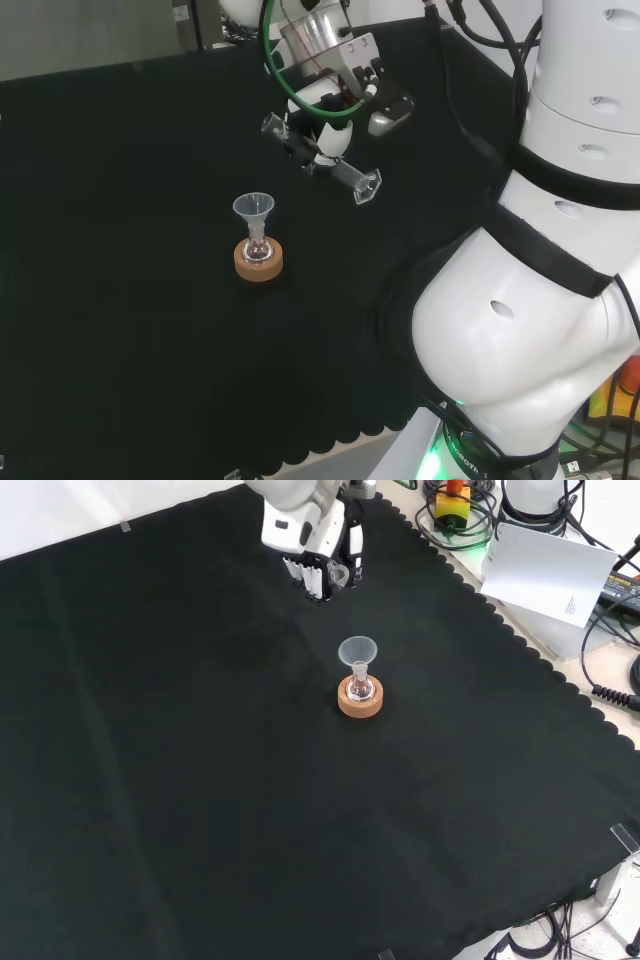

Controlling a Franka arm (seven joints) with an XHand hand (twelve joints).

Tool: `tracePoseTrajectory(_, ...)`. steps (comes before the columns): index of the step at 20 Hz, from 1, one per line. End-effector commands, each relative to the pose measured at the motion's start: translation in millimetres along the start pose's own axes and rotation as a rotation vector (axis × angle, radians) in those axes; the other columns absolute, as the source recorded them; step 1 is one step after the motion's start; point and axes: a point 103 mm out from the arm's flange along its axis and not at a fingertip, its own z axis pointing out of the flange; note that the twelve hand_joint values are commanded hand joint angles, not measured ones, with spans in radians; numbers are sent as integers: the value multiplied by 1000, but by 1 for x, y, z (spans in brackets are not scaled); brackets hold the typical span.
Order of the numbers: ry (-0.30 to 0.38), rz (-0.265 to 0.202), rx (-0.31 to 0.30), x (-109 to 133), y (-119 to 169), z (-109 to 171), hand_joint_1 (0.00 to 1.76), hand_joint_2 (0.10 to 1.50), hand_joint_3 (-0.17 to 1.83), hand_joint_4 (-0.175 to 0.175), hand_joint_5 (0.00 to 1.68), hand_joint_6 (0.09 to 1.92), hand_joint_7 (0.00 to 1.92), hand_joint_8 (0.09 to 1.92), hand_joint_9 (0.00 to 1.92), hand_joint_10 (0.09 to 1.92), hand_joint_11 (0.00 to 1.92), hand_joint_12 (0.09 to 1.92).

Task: Put the graduated cylinder back on the table.

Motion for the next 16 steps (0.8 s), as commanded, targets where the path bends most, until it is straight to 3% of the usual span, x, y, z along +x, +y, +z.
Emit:
tracePoseTrajectory(1, 111, -40, -106, -25, 6, 3, 1252, 1131, 0, -175, 933, 1061, 968, 1054, 1431, 87, 1223, 772)
tracePoseTrajectory(9, 273, -68, -314, -53, 42, 7, 1252, 1131, 0, -175, 933, 1062, 967, 1054, 1430, 87, 1225, 772)
tracePoseTrajectory(16, 319, -139, -434, -58, 90, 1, 1252, 1131, 0, -175, 933, 1063, 967, 1055, 1429, 87, 1225, 772)
